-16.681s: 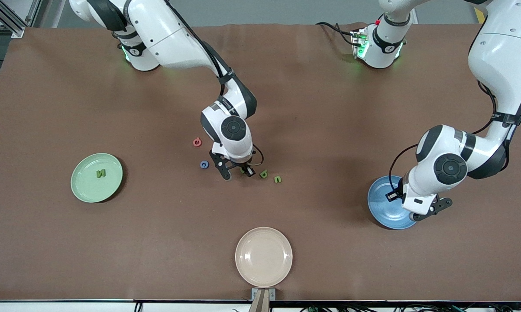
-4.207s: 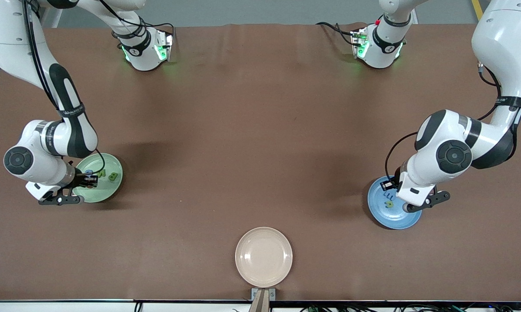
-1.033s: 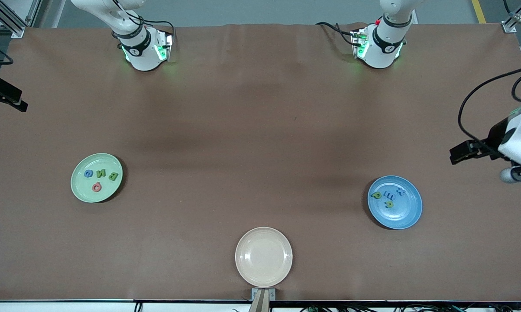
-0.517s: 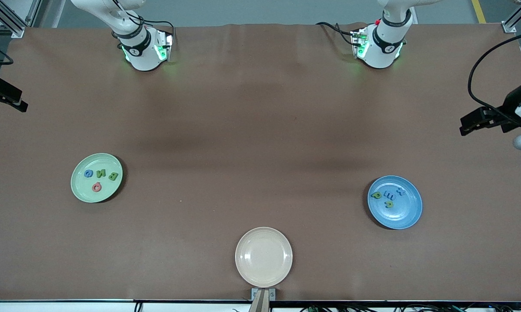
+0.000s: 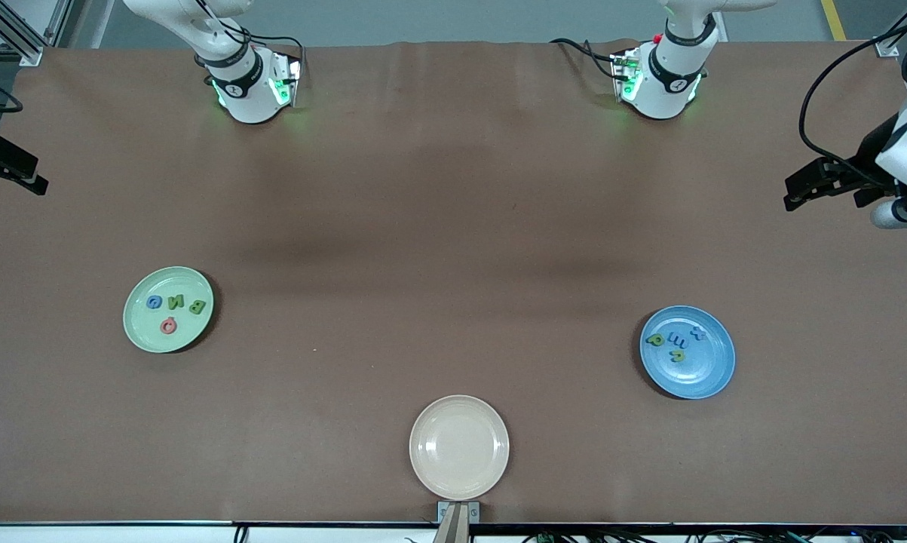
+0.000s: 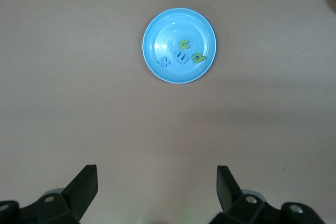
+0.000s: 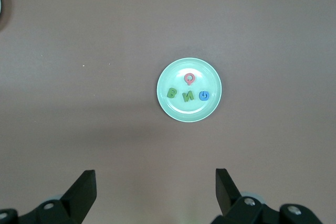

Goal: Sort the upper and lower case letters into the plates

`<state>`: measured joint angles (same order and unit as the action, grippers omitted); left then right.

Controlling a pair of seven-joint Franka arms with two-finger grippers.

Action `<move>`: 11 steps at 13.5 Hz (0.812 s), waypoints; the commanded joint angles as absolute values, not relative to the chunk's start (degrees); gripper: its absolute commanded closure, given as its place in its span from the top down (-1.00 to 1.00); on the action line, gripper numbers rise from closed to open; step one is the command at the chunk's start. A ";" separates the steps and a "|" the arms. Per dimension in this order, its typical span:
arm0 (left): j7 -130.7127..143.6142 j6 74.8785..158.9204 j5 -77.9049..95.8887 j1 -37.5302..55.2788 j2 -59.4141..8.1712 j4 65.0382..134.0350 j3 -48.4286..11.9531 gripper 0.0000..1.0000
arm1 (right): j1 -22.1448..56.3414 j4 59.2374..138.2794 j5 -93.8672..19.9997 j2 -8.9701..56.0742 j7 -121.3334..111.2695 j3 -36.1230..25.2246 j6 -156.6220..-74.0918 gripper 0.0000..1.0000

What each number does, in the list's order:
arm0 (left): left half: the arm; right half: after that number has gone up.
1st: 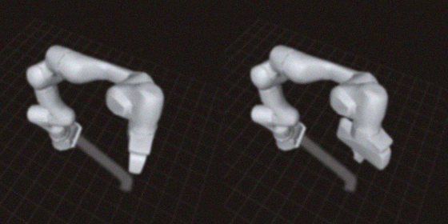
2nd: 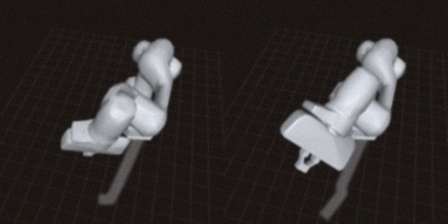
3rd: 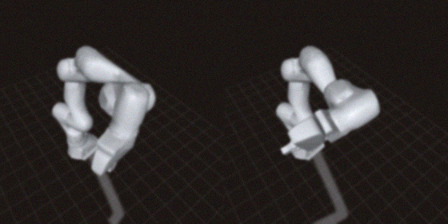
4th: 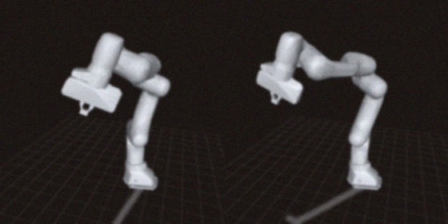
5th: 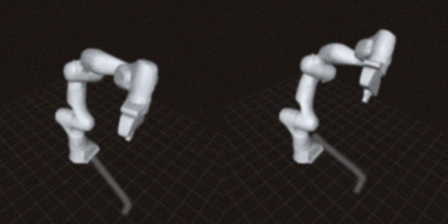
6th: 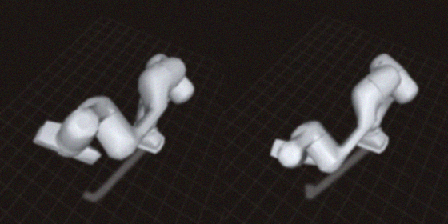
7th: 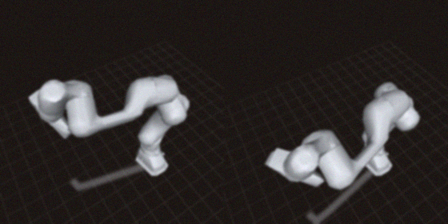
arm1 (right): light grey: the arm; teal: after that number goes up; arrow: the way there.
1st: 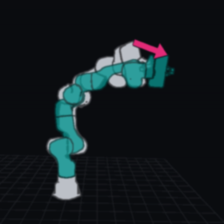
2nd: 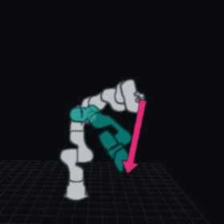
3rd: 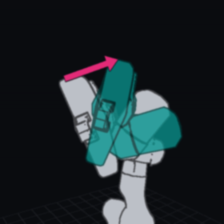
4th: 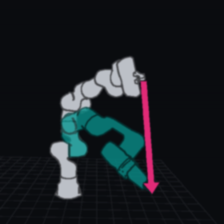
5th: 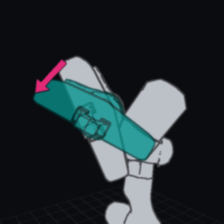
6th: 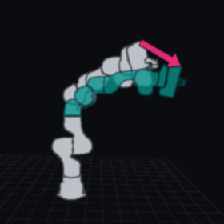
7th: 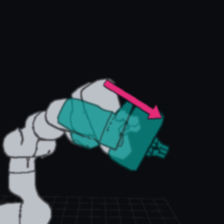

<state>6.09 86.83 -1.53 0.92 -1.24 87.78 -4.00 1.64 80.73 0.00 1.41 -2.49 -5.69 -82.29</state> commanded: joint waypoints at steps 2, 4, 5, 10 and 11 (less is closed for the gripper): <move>4.22 88.42 -0.53 3.59 1.49 90.88 -0.37 1.00 | 1.14 79.54 -0.18 1.93 -1.67 -5.36 -81.47 1.00; 3.17 88.42 -0.44 4.83 1.49 90.97 1.58 1.00 | 1.14 79.54 -0.18 1.93 -1.67 -5.36 -81.47 1.00; 3.16 88.33 -0.27 4.66 1.49 91.05 1.50 1.00 | 1.06 79.54 -0.26 1.93 -1.67 -5.36 -81.47 1.00; 2.81 87.80 0.09 1.76 2.81 93.42 -1.84 1.00 | 1.14 79.54 -0.44 1.93 -1.85 -5.36 -81.39 1.00; 2.81 87.80 0.09 1.67 3.33 93.78 -1.85 1.00 | 1.14 79.54 -0.53 1.85 -1.85 -5.36 -81.39 1.00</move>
<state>3.98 87.47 -0.98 2.66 0.28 91.14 -1.03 1.64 80.72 0.00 1.42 -2.49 -5.71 -82.26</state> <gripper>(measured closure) 0.000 0.000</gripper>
